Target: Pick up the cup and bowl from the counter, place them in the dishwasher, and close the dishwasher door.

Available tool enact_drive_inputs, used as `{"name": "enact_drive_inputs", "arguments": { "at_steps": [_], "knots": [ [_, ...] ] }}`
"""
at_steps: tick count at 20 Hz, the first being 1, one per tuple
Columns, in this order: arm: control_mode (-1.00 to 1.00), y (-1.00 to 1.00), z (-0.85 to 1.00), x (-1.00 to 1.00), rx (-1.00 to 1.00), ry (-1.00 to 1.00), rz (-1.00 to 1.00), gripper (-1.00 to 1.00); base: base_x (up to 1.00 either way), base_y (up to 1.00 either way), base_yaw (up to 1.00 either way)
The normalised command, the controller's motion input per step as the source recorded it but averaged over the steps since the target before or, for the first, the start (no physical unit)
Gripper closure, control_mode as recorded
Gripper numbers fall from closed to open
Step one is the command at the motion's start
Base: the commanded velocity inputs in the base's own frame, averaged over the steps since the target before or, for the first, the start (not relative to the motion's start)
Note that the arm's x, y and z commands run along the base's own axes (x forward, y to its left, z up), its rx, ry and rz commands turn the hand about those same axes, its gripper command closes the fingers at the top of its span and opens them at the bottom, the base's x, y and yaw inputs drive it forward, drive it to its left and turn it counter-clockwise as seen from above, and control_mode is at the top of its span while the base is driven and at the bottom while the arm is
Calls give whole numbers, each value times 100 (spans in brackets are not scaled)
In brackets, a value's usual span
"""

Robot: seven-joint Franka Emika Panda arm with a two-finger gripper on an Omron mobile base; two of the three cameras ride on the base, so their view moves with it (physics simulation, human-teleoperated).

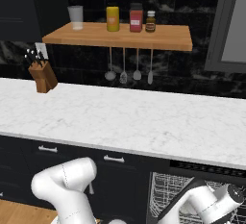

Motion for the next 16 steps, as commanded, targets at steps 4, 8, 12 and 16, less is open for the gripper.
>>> {"name": "enact_drive_inputs", "arguments": {
  "at_steps": [4, 8, 12, 16],
  "knots": [
    [-100, 0, -25, 20, -11, 0, 35, 100, 0, 0, 0],
    [-100, 0, -2, 18, -13, 0, 23, 100, 0, 0, 0],
    [-100, -1, -8, 20, -7, 0, 11, 100, 0, 0, 0],
    [-100, -15, -34, 7, 0, 0, 0, 100, 0, 0, 0]
  ]
}}
